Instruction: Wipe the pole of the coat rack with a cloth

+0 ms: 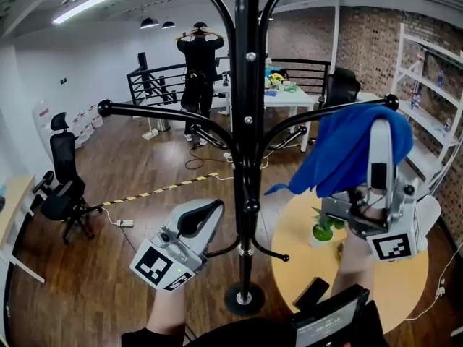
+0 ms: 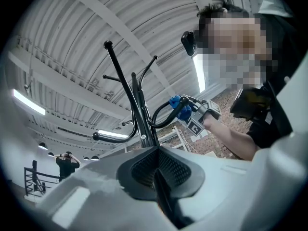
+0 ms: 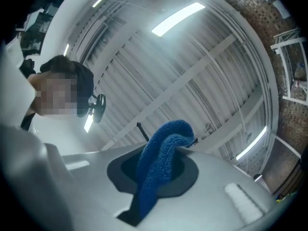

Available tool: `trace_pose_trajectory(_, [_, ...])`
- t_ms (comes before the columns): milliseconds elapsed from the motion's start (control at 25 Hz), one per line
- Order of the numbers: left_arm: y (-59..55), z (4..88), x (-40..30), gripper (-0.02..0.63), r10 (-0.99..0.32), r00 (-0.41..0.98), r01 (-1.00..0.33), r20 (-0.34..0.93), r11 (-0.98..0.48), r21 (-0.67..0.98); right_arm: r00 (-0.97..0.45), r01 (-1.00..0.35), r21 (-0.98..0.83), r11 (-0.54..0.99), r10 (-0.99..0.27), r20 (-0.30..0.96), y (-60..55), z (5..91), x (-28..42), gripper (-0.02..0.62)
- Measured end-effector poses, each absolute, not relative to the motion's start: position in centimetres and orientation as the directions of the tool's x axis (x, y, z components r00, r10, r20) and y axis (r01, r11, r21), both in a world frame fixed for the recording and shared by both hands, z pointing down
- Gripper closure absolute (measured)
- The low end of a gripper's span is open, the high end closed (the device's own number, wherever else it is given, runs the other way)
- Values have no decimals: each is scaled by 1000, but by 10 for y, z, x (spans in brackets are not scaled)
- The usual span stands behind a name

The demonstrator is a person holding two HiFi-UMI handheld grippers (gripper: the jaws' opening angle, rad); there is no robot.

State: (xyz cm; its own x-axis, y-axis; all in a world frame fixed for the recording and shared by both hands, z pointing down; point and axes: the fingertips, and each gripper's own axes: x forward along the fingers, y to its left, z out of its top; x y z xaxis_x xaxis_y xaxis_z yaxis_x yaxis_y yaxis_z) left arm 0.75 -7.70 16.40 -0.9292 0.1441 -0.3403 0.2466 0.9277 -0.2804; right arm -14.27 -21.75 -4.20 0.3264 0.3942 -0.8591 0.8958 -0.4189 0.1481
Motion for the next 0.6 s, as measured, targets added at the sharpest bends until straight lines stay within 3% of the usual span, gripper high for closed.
trace_pose_trajectory(280, [-85,164,5,612,133,-928,234,-348,934,-269,358,907,161,-389,509,-783,-179,-17,-129,573])
trace_pose_trajectory(600, [-83,171,12,612,164,-923,257,-347,936,-241,472,873,170,-457,703,-532,-92,73,-82,574])
